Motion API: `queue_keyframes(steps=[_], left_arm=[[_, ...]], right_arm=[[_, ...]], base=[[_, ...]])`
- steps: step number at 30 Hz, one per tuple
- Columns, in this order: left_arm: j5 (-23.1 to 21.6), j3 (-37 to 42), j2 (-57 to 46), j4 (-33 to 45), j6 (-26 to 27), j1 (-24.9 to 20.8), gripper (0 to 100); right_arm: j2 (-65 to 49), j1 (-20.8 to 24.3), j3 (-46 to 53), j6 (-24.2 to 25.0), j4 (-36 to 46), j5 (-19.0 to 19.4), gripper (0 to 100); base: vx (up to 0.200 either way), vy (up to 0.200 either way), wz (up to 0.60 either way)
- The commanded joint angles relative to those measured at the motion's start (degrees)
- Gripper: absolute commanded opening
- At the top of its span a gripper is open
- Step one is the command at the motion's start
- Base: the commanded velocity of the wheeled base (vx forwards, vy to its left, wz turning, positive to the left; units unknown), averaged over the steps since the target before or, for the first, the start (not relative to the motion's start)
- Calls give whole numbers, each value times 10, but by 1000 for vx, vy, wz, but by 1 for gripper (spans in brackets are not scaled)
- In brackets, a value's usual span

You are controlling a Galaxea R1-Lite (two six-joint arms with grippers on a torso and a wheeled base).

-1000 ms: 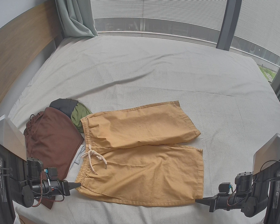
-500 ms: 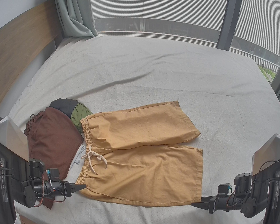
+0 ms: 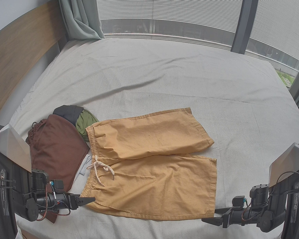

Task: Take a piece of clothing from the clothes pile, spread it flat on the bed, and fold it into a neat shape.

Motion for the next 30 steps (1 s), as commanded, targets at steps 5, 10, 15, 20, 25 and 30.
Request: queue_keyframes(steps=[5,10,15,20,25,30], left_arm=[[-1,2,2,-1,-1,0,0],[-1,2,2,-1,0,0,0],[-4,2,3,-1,0,0,0],[-4,2,3,-1,0,0,0],[-4,2,3,-1,1,0,0],[-4,1,3,-1,1,0,0]], right_arm=[[1,1,-2,0,-1,1,100],[2,3,-9,0,0,2,100],[5,5,-13,0,-1,8,100],[9,6,-14,0,-1,8,100],[14,5,-26,0,-1,7,0],[21,5,-30,0,-1,7,0]], base=[[0,0,0],[0,0,0],[0,0,0],[0,0,0],[0,0,0],[0,0,0]])
